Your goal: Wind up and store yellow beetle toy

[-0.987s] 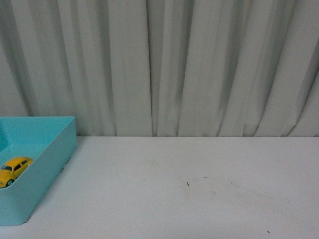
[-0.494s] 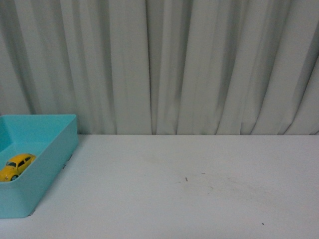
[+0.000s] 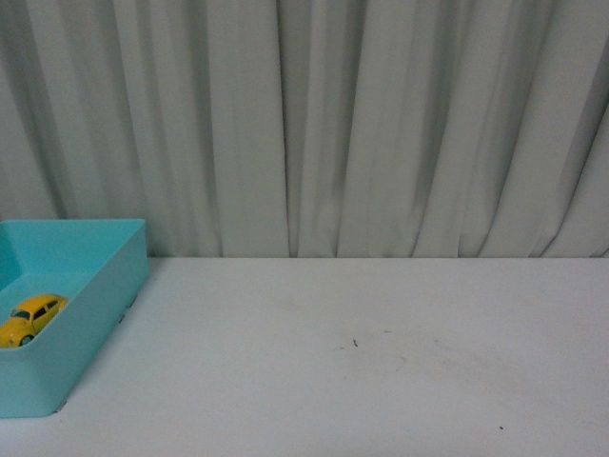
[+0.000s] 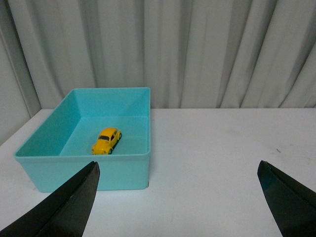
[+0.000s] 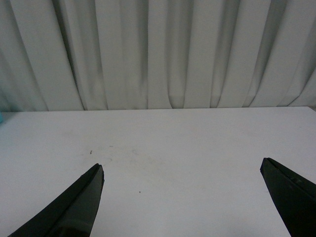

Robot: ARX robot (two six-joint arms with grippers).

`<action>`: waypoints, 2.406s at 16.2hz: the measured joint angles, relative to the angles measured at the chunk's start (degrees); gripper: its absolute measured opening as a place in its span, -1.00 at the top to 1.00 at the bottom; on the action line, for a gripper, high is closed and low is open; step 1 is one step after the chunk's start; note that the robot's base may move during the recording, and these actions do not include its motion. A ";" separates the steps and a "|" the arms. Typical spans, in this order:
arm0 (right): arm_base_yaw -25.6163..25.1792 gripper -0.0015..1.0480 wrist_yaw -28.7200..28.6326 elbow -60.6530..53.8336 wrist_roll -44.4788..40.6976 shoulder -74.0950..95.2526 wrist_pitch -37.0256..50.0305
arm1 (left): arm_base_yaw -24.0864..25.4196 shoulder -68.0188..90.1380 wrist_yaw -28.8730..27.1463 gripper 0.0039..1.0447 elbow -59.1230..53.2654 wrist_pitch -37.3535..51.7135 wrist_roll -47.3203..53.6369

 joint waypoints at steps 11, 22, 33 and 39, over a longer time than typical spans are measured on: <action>0.00 -0.87 -0.02 0.00 0.02 0.00 0.07 | 0.00 0.00 0.00 -0.88 0.00 0.00 0.00; 0.00 -0.87 0.00 0.00 0.20 0.00 0.04 | 0.00 0.00 -0.02 -0.88 0.00 0.00 -0.15; 0.00 -0.87 0.02 0.00 0.24 0.04 -0.11 | 0.00 0.00 0.00 -0.88 0.00 -0.22 -0.15; 0.00 -0.87 0.00 0.00 0.24 0.04 -0.07 | 0.00 0.00 0.00 -0.88 0.00 -0.13 -0.15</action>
